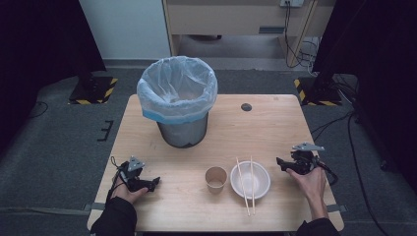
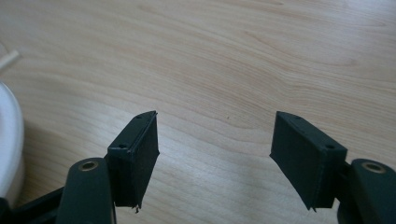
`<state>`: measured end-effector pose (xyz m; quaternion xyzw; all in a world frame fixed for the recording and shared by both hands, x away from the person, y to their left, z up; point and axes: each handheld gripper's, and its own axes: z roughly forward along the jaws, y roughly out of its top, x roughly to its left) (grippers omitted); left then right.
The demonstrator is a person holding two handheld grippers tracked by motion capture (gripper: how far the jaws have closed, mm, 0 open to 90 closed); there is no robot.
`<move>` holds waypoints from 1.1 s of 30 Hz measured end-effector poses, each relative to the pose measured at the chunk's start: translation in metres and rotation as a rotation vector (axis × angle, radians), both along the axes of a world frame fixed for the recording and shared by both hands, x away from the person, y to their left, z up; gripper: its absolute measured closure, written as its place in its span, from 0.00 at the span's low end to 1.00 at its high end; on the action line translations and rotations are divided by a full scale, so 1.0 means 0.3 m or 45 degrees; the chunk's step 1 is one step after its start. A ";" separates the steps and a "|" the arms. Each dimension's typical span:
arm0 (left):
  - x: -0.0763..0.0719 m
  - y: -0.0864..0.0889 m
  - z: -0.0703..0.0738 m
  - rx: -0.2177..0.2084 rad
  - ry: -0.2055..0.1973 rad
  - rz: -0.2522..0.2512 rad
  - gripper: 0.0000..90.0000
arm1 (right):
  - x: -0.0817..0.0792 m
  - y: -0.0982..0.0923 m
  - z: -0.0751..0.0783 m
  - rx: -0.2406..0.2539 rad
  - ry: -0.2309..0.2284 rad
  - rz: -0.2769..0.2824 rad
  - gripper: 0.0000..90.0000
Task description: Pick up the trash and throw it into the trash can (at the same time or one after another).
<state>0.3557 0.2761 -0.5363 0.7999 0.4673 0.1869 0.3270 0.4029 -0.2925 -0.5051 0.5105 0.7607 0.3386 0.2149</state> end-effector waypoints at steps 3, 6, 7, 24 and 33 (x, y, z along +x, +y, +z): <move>-0.001 -0.001 0.000 0.000 0.000 0.001 0.00 | -0.009 0.001 0.013 0.030 -0.011 -0.019 0.37; -0.004 -0.003 0.000 0.000 -0.002 0.002 0.00 | -0.030 0.000 0.044 0.071 -0.053 -0.024 0.37; -0.004 -0.003 0.000 0.001 -0.002 0.001 0.00 | -0.034 0.000 0.052 0.074 -0.067 -0.027 0.36; -0.007 -0.004 0.000 0.002 0.000 -0.004 0.00 | -0.094 0.045 0.196 0.159 -0.160 -0.007 0.33; -0.007 -0.005 0.000 0.002 0.000 -0.005 0.00 | -0.130 0.123 0.251 0.127 -0.192 0.072 0.34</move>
